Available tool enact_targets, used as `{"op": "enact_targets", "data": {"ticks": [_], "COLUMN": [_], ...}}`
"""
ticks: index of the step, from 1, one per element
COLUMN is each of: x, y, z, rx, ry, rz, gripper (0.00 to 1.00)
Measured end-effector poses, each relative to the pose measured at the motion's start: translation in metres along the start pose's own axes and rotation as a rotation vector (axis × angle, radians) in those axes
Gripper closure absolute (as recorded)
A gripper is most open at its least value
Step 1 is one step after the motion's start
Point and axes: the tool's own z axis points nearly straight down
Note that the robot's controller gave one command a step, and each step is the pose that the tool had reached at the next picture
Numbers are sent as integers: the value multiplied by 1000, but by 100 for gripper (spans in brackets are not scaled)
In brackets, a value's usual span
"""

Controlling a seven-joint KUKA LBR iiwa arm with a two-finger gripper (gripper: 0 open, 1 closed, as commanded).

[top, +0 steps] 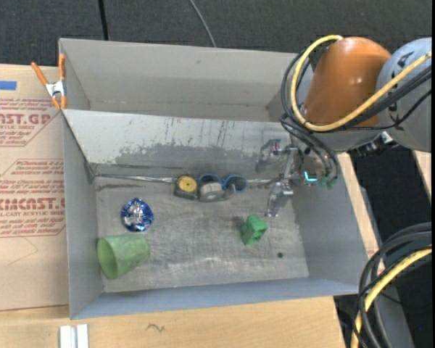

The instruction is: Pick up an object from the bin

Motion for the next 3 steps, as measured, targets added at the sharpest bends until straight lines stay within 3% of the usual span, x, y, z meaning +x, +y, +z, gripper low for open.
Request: {"op": "enact_targets", "data": {"ticks": [1,2,3], "x": [36,51,60], "y": [-9,-2,-7], "z": [135,105,97], "rx": [1,-1,-1], "ry": [-15,-8,-5], "rz": [-6,72,245], "gripper": [0,0,0]}}
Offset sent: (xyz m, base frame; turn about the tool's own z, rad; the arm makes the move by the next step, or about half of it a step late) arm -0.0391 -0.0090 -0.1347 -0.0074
